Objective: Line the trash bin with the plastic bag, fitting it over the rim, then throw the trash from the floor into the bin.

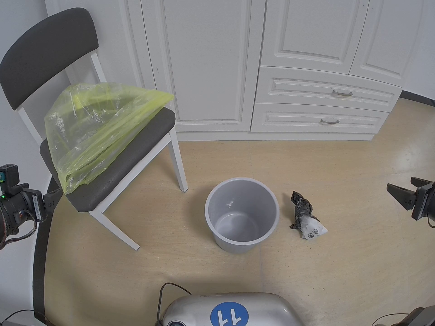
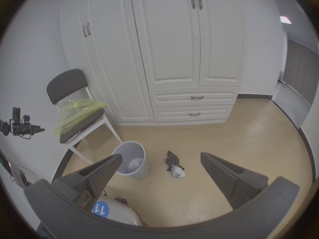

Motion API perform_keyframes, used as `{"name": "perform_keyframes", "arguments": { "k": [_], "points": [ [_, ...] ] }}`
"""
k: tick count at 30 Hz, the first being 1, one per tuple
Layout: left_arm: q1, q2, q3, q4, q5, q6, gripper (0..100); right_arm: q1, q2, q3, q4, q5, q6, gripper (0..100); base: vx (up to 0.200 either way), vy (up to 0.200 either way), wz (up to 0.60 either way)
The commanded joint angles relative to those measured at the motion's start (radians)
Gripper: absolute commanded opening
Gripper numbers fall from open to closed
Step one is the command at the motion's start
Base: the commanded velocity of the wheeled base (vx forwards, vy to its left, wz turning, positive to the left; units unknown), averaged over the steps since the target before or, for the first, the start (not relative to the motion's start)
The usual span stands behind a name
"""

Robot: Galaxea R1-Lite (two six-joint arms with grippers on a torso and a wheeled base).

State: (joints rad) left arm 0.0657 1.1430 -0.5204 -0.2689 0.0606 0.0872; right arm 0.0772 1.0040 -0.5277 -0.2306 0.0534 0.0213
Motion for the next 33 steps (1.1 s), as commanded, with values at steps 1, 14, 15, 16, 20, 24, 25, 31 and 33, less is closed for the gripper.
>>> {"name": "perform_keyframes", "arguments": {
  "k": [1, 14, 15, 16, 20, 24, 25, 31, 33],
  "points": [
    [0.006, 0.092, 0.010, -0.024, 0.002, 0.005, 100, 0.093, 0.079, 0.006, -0.003, -0.089, -0.017, 100, 0.000, 0.000, 0.00],
    [0.002, 0.293, 0.048, -0.299, 0.114, -0.003, 100, 0.144, 0.113, 0.046, -0.122, -0.145, -0.018, 100, 0.000, 0.000, 0.00],
    [0.002, 0.307, 0.049, -0.316, 0.116, -0.004, 100, 0.148, 0.114, 0.046, -0.122, -0.145, -0.017, 100, 0.000, 0.000, 0.00],
    [0.002, 0.319, 0.049, -0.329, 0.116, -0.007, 100, 0.154, 0.114, 0.048, -0.122, -0.145, -0.017, 100, 0.000, 0.000, 0.00],
    [0.002, 0.351, 0.051, -0.374, 0.119, -0.009, 100, 0.165, 0.120, 0.048, -0.124, -0.145, -0.014, 100, 0.000, 0.000, 0.00],
    [0.016, 0.399, 0.045, -0.435, 0.125, -0.014, 100, 0.171, 0.128, 0.048, -0.124, -0.145, -0.011, 100, 0.000, 0.000, 0.00],
    [0.020, 0.409, 0.043, -0.449, 0.134, -0.014, 100, 0.171, 0.131, 0.048, -0.124, -0.145, -0.011, 100, 0.000, 0.000, 0.00],
    [0.034, 0.474, 0.040, -0.541, 0.199, -0.014, 100, 0.171, 0.143, 0.048, -0.125, -0.144, -0.009, 100, 0.000, 0.000, 0.00],
    [0.035, 0.486, 0.040, -0.569, 0.200, -0.015, 100, 0.171, 0.145, 0.048, -0.130, -0.145, -0.009, 100, 0.000, 0.000, 0.00]
  ]
}}
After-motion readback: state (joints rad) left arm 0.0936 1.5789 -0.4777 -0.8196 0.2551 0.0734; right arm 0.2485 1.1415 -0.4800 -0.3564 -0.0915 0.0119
